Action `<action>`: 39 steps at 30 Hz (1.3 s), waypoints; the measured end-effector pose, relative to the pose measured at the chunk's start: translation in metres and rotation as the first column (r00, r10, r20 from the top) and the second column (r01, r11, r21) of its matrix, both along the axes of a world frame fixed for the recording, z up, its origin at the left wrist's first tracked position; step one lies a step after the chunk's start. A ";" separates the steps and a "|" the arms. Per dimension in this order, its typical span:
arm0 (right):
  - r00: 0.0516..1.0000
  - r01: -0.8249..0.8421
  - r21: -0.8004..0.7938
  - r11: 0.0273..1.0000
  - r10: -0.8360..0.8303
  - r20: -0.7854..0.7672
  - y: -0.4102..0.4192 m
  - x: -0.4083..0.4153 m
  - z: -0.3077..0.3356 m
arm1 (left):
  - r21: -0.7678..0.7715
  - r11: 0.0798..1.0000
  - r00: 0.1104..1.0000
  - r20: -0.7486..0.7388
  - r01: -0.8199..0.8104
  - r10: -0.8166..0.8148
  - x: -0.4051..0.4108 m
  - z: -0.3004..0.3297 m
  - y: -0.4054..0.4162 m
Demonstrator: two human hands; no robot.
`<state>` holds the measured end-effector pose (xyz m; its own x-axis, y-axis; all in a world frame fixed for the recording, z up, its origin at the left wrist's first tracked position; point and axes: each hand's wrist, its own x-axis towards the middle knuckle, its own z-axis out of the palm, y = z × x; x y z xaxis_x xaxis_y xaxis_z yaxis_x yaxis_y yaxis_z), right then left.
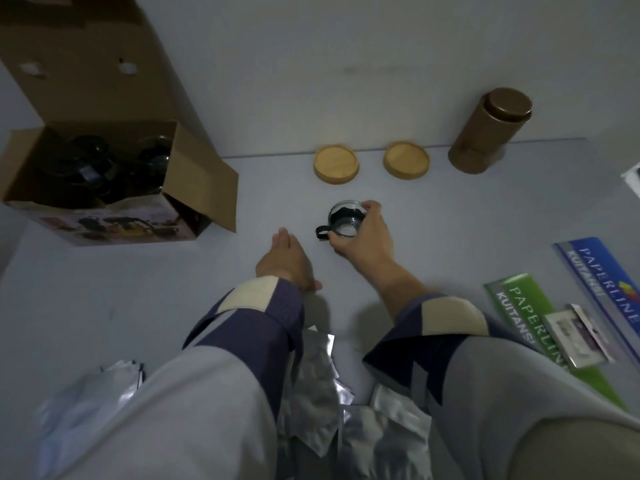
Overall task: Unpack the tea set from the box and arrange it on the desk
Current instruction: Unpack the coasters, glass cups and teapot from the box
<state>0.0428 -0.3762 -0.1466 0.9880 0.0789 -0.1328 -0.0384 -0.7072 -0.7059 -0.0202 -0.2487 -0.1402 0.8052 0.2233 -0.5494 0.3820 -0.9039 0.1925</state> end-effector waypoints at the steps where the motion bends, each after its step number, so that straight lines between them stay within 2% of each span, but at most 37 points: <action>1: 1.000 -0.001 -0.003 1.000 0.001 0.001 0.000 0.000 -0.001 | 0.004 1.000 1.000 -0.005 0.001 -0.001 0.000 -0.001 0.000; 7: 0.994 -0.037 0.016 0.999 0.038 -0.107 -0.005 0.000 0.011 | -0.005 1.000 1.000 -0.012 0.000 0.000 0.001 0.000 0.002; 11: 0.993 -0.119 -0.147 0.982 0.116 -0.028 0.000 0.001 0.034 | -0.046 0.999 1.000 0.025 0.006 -0.004 0.003 0.018 0.024; 14: 0.975 -0.204 -0.229 0.952 0.219 0.041 0.024 0.003 0.061 | -0.019 1.000 0.976 0.215 -0.007 0.011 -0.002 0.044 0.051; 18: 0.926 -0.343 -0.229 0.911 0.369 0.081 0.082 -0.003 0.094 | -0.007 0.995 0.860 0.503 -0.101 0.091 -0.012 0.087 0.106; 22: 0.872 -0.436 -0.209 0.875 0.468 0.143 0.153 -0.014 0.115 | 0.042 0.970 0.767 0.621 -0.238 0.161 -0.027 0.110 0.171; 25: 0.822 -0.524 -0.185 0.832 0.550 0.147 0.206 -0.027 0.126 | 0.032 0.947 0.772 0.588 -0.319 0.241 -0.037 0.109 0.218; 30: 0.738 -0.631 -0.274 0.726 0.670 0.076 0.273 -0.035 0.125 | 0.119 0.955 0.882 0.428 -0.272 0.198 -0.053 0.092 0.281; 33: 0.711 -0.661 -0.426 0.618 0.697 -0.093 0.301 -0.033 0.120 | 0.182 0.957 0.933 0.325 -0.224 0.156 -0.064 0.080 0.297; 36: 0.712 -0.666 -0.562 0.491 0.643 -0.282 0.318 -0.031 0.120 | 0.234 0.951 0.929 0.355 -0.199 0.107 -0.069 0.073 0.300; 39: 0.745 -0.651 -0.604 0.460 0.542 -0.390 0.333 -0.032 0.114 | 0.227 0.958 0.926 0.368 -0.176 0.083 -0.068 0.072 0.303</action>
<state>0.0108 -0.0434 -0.0324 0.7040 0.4783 -0.5250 0.5360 -0.8428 -0.0491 -0.0886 0.0538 -0.0683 0.8899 0.4314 -0.1484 0.4483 -0.8872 0.1092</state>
